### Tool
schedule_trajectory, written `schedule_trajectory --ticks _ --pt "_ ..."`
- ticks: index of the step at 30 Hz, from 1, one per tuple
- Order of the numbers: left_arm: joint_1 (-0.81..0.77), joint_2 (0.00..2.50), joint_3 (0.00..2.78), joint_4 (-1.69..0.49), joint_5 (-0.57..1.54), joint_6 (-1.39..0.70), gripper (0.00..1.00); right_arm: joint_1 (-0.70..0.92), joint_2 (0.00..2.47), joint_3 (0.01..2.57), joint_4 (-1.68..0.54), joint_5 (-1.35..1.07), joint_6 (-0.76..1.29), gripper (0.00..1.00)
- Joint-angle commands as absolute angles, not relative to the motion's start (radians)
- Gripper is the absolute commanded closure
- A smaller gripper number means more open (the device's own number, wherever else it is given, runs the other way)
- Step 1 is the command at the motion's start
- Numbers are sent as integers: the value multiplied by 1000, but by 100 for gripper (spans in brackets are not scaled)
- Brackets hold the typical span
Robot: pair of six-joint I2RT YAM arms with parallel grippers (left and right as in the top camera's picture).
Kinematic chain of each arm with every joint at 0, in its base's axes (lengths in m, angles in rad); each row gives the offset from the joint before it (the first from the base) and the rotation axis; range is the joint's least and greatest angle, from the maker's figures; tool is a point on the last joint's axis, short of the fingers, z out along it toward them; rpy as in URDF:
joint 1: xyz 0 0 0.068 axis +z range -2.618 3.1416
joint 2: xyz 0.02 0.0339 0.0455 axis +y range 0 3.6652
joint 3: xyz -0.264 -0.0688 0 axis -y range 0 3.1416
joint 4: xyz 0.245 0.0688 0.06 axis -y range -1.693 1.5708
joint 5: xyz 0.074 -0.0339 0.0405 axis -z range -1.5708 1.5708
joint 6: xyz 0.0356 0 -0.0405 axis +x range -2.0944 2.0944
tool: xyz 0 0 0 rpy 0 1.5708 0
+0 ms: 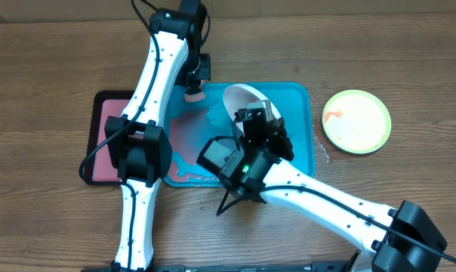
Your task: Clean dirty plates on tray and stack at the side
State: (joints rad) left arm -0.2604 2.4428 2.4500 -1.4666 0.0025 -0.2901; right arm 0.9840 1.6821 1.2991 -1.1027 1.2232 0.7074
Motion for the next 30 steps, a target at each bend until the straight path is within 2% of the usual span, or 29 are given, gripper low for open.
schedule_trajectory --ticks 1,9,23,27,30 --pt "-264 2448 2440 -1467 -11 -311 96 1019 1663 1312 -1114 1441 736 96" --pt "-264 2448 2435 -1465 -11 -311 96 1078 1663 1312 -1129 1569 733 96" --pt "-264 2448 2435 -1465 -11 -311 96 1089 1663 1312 -1139 1568 735 96" --pt "-264 2448 2435 -1465 -11 -311 96 1086 1663 1312 -1130 1480 738 96" --pt "-264 2448 2435 -1463 -11 -311 96 1070 1663 1310 -1127 1283 738 96"
